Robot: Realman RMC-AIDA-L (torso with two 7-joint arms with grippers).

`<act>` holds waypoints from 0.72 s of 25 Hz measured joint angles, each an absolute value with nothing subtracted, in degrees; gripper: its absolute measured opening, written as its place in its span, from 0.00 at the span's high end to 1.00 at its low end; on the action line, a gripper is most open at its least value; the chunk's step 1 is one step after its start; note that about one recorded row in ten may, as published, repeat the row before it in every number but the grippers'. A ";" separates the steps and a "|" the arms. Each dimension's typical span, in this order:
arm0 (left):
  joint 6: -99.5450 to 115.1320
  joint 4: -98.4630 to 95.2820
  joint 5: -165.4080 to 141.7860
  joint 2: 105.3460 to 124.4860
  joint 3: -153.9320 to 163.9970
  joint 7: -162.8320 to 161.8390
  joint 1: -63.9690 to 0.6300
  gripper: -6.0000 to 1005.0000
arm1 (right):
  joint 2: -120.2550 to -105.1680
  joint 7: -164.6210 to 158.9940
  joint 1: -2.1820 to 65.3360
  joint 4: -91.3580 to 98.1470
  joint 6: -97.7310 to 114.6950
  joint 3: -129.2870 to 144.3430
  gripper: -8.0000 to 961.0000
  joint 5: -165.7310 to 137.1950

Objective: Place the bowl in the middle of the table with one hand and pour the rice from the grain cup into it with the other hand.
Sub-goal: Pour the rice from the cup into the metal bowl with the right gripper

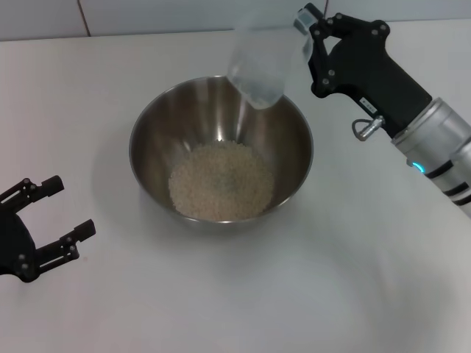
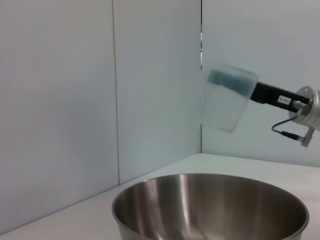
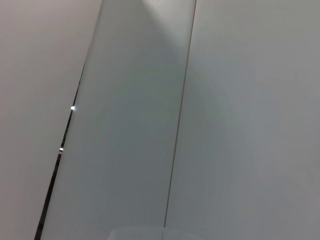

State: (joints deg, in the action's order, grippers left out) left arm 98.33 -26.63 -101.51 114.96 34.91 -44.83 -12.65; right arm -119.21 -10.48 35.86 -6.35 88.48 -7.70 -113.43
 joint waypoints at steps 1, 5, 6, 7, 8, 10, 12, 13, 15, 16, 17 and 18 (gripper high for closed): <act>98.34 -26.63 -101.51 114.95 34.88 -44.84 -12.61 0.19 | -119.21 -10.48 35.33 -6.35 89.17 -8.27 0.89 -113.32; 98.51 -26.63 -101.51 114.95 34.80 -44.84 -12.55 0.19 | -119.19 -10.02 32.84 -6.09 90.79 -14.05 0.89 -113.18; 98.60 -26.63 -101.51 114.96 34.81 -44.84 -12.51 0.19 | -119.15 -10.01 31.78 -5.48 90.92 -16.41 0.88 -113.16; 98.60 -26.63 -101.51 114.96 34.81 -44.84 -12.51 0.19 | -119.15 -10.01 31.78 -5.48 90.92 -16.41 0.88 -113.16; 98.60 -26.63 -101.51 114.95 34.81 -44.83 -12.48 0.19 | -119.15 -10.01 30.77 -4.81 90.93 -18.71 0.88 -113.14; 98.61 -26.63 -101.51 114.95 34.86 -44.83 -12.48 0.19 | -119.15 -10.01 30.35 -4.63 90.84 -19.57 0.88 -113.14; 98.61 -26.63 -101.51 114.96 34.95 -44.83 -12.53 0.19 | -119.19 -10.00 29.58 -4.22 90.22 -21.11 0.88 -113.12; 98.61 -26.63 -101.51 114.96 34.95 -44.83 -12.53 0.19 | -119.19 -10.00 29.58 -4.22 90.22 -21.11 0.88 -113.12; 98.61 -26.63 -101.51 114.96 35.04 -44.82 -12.59 0.19 | -119.27 -9.82 29.06 -3.97 89.19 -22.15 0.88 -113.11; 98.61 -26.63 -101.51 114.96 35.06 -44.80 -12.61 0.19 | -119.30 -9.58 28.85 -3.92 88.49 -22.56 0.88 -113.11; 98.61 -26.63 -101.51 114.96 35.08 -44.76 -12.64 0.19 | -119.35 -8.68 28.54 -4.07 86.62 -23.37 0.87 -113.11; 98.61 -26.63 -101.51 114.96 35.07 -44.70 -12.64 0.19 | -119.35 -8.68 28.54 -4.07 86.62 -23.37 0.87 -113.11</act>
